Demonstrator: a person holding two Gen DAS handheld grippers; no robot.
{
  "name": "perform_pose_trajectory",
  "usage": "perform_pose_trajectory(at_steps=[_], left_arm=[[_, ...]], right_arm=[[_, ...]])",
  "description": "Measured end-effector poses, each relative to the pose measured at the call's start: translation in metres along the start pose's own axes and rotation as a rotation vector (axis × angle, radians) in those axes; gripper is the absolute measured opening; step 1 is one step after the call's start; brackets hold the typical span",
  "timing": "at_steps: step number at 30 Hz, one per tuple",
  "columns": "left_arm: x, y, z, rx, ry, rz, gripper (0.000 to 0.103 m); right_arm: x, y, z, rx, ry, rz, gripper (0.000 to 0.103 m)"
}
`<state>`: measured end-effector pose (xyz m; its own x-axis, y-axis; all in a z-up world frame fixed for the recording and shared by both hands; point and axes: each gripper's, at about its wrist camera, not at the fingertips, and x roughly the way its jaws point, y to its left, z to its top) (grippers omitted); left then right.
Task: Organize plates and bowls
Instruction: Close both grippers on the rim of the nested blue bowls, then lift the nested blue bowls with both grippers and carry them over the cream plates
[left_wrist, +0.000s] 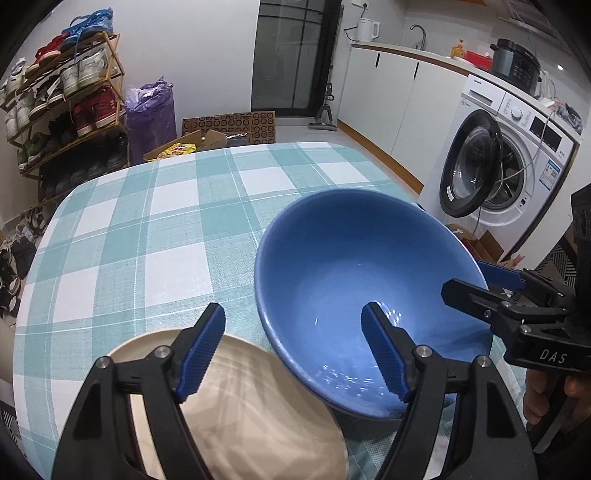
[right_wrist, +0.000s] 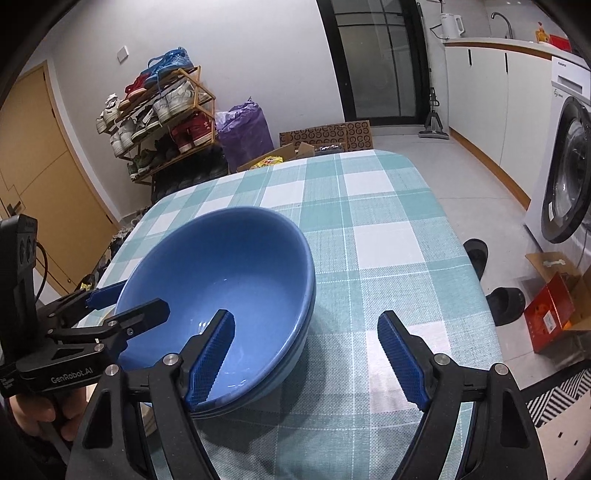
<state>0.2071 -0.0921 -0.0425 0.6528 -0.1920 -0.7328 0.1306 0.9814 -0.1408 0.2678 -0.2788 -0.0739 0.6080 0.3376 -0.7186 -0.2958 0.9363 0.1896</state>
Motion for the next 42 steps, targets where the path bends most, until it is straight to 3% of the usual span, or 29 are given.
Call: perform_pose_trajectory(at_steps=[6, 12, 15, 23, 28, 42], left_arm=[[0.003, 0.003, 0.001, -0.014, 0.006, -0.010, 0.073], [0.006, 0.004, 0.000, -0.020, 0.016, -0.023, 0.060], [0.008, 0.005, -0.001, -0.026, 0.025, -0.043, 0.047], [0.006, 0.002, -0.003, -0.016, 0.020, -0.041, 0.031], [0.005, 0.003, -0.003, -0.019, 0.019, -0.050, 0.030], [0.001, -0.003, -0.002, -0.003, 0.020, -0.037, 0.030]], right_arm=[[0.007, 0.005, -0.003, -0.011, 0.015, 0.002, 0.082], [0.009, 0.006, -0.004, -0.014, 0.015, -0.001, 0.082], [0.009, 0.006, -0.004, -0.013, 0.015, -0.001, 0.081], [0.011, 0.009, -0.005, -0.024, 0.029, 0.024, 0.055], [0.013, 0.013, -0.006, -0.042, 0.029, 0.037, 0.043], [0.014, 0.015, -0.010, -0.054, 0.044, 0.016, 0.042]])
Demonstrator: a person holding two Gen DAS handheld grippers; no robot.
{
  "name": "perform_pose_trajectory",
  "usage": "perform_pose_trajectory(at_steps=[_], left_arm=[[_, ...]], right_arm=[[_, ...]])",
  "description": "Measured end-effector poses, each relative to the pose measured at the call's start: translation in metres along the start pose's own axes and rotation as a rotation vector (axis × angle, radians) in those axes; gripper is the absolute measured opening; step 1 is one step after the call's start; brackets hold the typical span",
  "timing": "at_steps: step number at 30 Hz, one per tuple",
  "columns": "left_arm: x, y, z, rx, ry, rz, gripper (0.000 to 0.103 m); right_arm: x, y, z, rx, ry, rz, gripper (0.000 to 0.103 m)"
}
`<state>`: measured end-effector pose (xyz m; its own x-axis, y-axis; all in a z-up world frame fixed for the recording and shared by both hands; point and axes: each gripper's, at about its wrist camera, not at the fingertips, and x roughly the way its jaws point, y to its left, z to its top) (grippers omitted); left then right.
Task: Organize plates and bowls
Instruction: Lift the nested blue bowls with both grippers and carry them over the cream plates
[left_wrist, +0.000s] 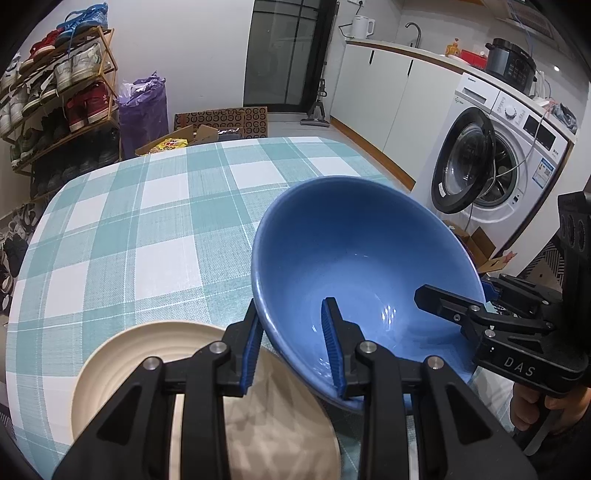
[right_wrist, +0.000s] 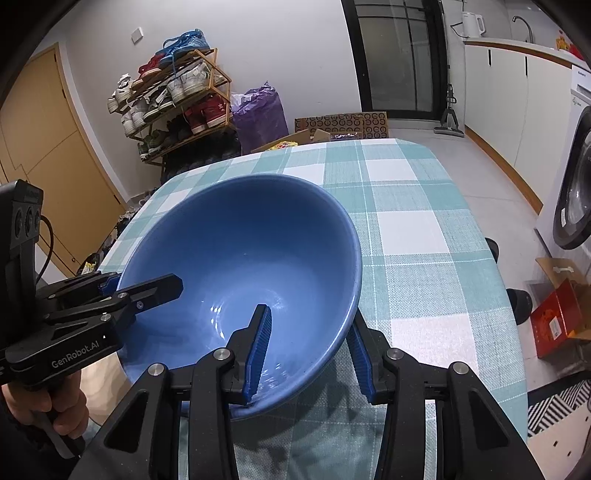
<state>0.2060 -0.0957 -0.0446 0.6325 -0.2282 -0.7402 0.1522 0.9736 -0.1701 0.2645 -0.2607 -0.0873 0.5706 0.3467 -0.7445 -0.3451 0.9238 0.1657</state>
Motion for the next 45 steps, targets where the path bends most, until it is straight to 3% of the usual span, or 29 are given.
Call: perform_pose_trajectory(at_steps=[13, 45], left_arm=[[-0.001, -0.004, 0.000, 0.007, -0.001, 0.008, 0.030], [-0.047, -0.013, 0.003, -0.003, -0.087, 0.017, 0.030]], right_arm=[[-0.010, -0.003, 0.001, 0.006, -0.020, -0.009, 0.042], [-0.075, 0.014, 0.004, -0.017, -0.139, 0.017, 0.042]])
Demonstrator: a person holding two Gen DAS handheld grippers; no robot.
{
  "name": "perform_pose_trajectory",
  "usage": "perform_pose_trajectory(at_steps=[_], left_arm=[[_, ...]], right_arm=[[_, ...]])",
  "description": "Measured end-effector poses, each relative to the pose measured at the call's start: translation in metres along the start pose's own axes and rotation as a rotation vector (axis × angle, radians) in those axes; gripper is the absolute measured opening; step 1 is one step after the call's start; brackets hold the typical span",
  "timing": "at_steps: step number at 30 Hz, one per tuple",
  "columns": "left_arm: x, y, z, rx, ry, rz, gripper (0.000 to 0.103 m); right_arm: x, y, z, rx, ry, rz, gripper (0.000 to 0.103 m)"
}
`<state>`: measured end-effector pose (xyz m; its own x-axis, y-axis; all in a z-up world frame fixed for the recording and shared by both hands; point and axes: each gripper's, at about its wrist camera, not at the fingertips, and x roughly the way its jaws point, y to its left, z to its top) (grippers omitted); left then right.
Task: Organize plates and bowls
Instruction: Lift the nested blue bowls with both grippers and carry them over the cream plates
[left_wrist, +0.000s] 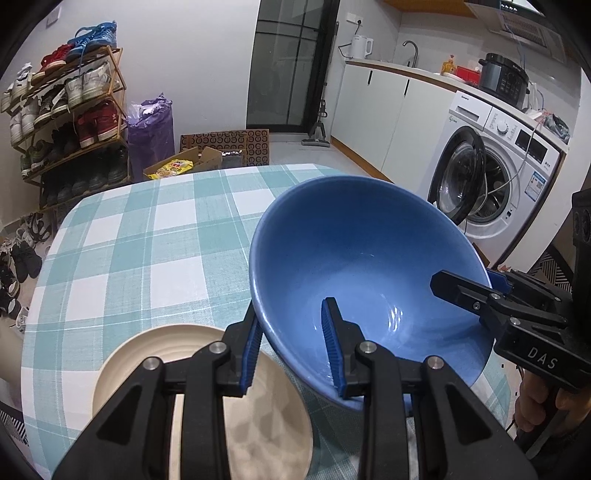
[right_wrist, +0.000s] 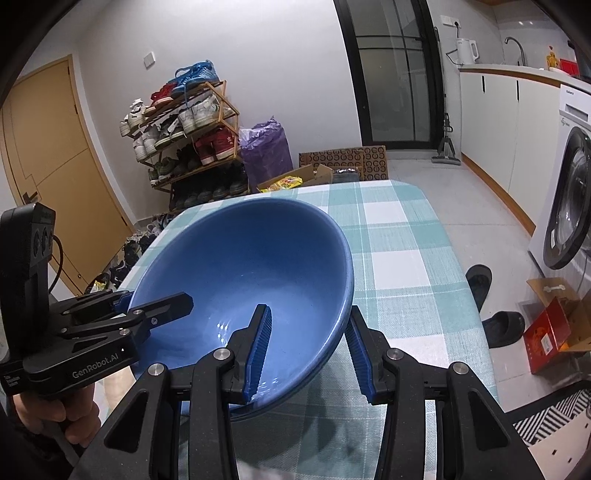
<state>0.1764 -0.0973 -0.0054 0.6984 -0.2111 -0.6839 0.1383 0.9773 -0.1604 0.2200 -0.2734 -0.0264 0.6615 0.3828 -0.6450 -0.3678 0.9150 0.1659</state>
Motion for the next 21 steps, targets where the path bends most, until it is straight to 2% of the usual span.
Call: perform_pose_trajectory(at_steps=[10, 21], left_arm=[[-0.019, 0.008, -0.004, -0.013, -0.031, 0.020, 0.030], [-0.037, 0.023, -0.014, -0.044, -0.055, 0.051, 0.030]], right_arm=[[-0.022, 0.023, 0.001, -0.034, -0.041, 0.026, 0.042], [-0.024, 0.045, 0.000, -0.049, -0.049, 0.059, 0.042]])
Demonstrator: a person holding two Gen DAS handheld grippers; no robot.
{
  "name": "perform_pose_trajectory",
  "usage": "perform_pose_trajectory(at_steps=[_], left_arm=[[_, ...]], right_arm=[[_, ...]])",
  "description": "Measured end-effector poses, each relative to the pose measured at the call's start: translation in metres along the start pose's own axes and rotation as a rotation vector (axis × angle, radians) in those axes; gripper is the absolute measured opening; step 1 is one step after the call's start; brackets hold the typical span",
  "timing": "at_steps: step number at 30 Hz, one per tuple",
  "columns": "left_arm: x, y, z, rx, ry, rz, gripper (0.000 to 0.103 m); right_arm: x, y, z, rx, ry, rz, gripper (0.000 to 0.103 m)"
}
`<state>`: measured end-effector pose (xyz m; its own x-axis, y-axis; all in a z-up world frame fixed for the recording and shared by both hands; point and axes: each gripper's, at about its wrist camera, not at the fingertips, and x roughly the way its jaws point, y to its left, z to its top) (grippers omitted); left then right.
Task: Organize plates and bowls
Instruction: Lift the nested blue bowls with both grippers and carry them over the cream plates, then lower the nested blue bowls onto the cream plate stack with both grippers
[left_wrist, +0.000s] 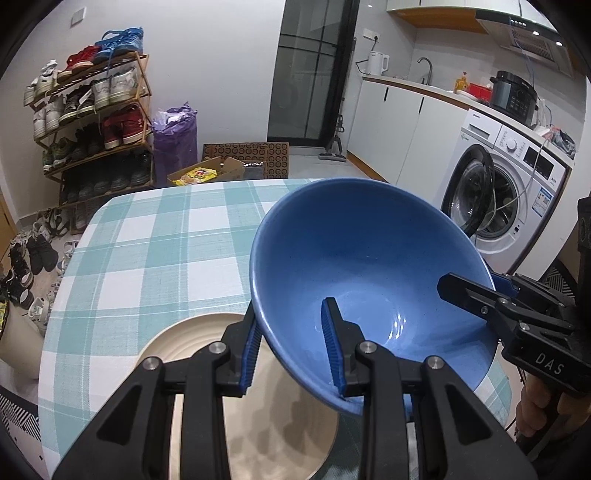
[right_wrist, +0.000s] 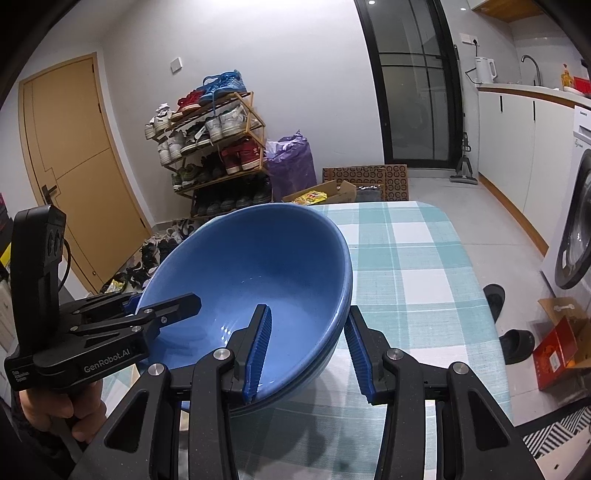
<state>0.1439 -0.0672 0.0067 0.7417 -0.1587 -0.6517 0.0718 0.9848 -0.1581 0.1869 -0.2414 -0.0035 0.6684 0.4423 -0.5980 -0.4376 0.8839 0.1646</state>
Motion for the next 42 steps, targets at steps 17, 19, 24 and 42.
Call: perform_pose_trajectory(at_steps=[17, 19, 24, 42], left_arm=[[-0.022, 0.028, -0.012, -0.054, -0.037, 0.028, 0.030], [-0.026, 0.032, -0.013, -0.060, -0.042, 0.038, 0.030], [-0.032, 0.045, -0.018, -0.084, -0.046, 0.049, 0.030], [-0.035, 0.092, -0.041, -0.173, -0.034, 0.079, 0.030]], right_arm=[[0.011, 0.033, -0.002, -0.025, -0.007, 0.048, 0.042], [0.015, 0.036, -0.001, -0.028, -0.002, 0.053, 0.042], [0.021, 0.048, 0.002, -0.043, -0.004, 0.072, 0.042], [0.053, 0.093, -0.008, -0.084, 0.045, 0.107, 0.042]])
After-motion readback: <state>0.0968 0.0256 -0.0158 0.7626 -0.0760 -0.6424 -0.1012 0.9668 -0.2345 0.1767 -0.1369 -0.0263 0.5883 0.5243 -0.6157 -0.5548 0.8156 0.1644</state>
